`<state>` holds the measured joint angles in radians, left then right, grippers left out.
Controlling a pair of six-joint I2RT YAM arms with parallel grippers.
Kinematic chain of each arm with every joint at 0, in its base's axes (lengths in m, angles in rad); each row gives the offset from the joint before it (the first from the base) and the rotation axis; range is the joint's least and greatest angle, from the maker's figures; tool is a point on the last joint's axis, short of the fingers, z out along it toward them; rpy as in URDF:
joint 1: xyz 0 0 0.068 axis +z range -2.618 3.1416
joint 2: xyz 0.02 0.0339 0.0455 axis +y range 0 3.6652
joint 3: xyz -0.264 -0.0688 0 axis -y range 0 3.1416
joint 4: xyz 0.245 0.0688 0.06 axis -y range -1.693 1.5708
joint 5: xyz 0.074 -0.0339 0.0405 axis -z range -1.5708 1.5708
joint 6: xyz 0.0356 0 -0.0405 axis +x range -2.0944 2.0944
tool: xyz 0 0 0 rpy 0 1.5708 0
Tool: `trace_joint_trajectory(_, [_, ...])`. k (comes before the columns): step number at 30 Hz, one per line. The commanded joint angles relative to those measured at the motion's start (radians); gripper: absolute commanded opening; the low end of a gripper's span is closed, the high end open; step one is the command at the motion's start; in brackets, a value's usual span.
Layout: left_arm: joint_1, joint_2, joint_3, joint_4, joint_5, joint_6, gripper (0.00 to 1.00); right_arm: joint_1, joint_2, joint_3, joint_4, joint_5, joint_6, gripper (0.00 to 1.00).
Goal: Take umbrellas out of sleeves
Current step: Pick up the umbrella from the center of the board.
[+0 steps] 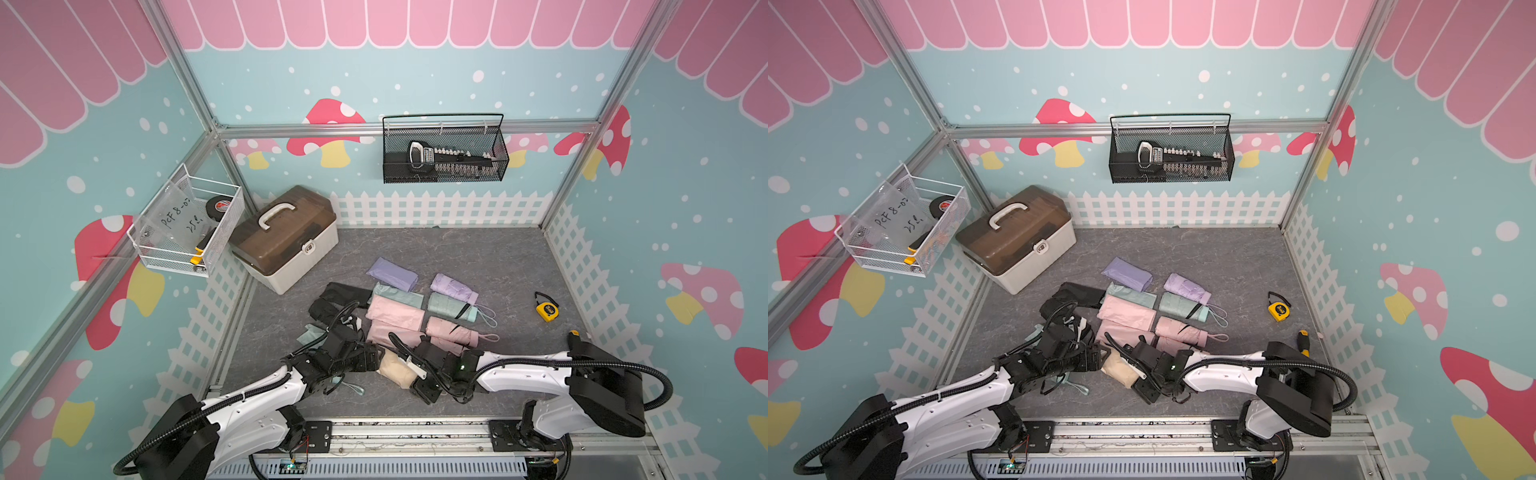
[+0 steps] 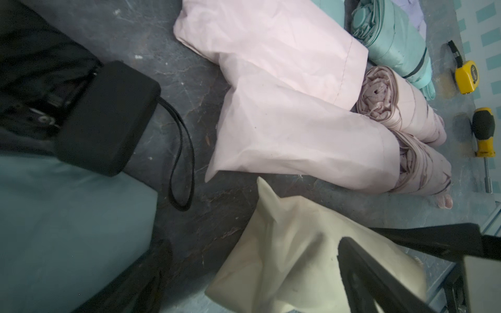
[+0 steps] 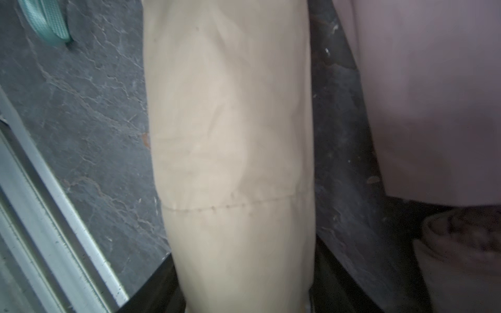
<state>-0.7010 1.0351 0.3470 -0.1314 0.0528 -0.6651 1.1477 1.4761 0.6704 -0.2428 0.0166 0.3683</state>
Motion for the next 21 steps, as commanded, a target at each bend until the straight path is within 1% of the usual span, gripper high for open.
trace_joint_trajectory(1, [0.006,-0.01,0.007,-0.002,-0.007,0.007,0.95,0.028,0.061,0.007,-0.099,0.08,0.018,0.54])
trace_joint_trajectory(4, [0.007,-0.018,0.001,-0.002,-0.015,0.008,0.95,0.045,0.071,0.01,-0.099,0.089,0.025,0.51])
trace_joint_trajectory(6, [0.008,-0.02,0.002,-0.001,-0.016,0.008,0.96,0.05,0.071,0.006,-0.1,0.087,0.031,0.47])
trace_joint_trajectory(10, [0.011,-0.015,0.013,-0.012,-0.022,0.013,0.96,0.053,0.047,-0.005,-0.098,0.077,0.039,0.45])
trace_joint_trajectory(16, [0.038,-0.015,0.042,-0.052,-0.025,0.049,0.96,0.053,-0.018,-0.002,-0.13,-0.029,0.018,0.45])
trace_joint_trajectory(18, [0.058,-0.006,0.054,-0.069,-0.019,0.066,0.96,0.053,-0.035,0.002,-0.135,-0.068,0.021,0.41])
trace_joint_trajectory(21, [0.068,0.013,0.06,-0.061,-0.003,0.064,0.96,0.052,-0.061,0.002,-0.136,-0.086,0.026,0.38])
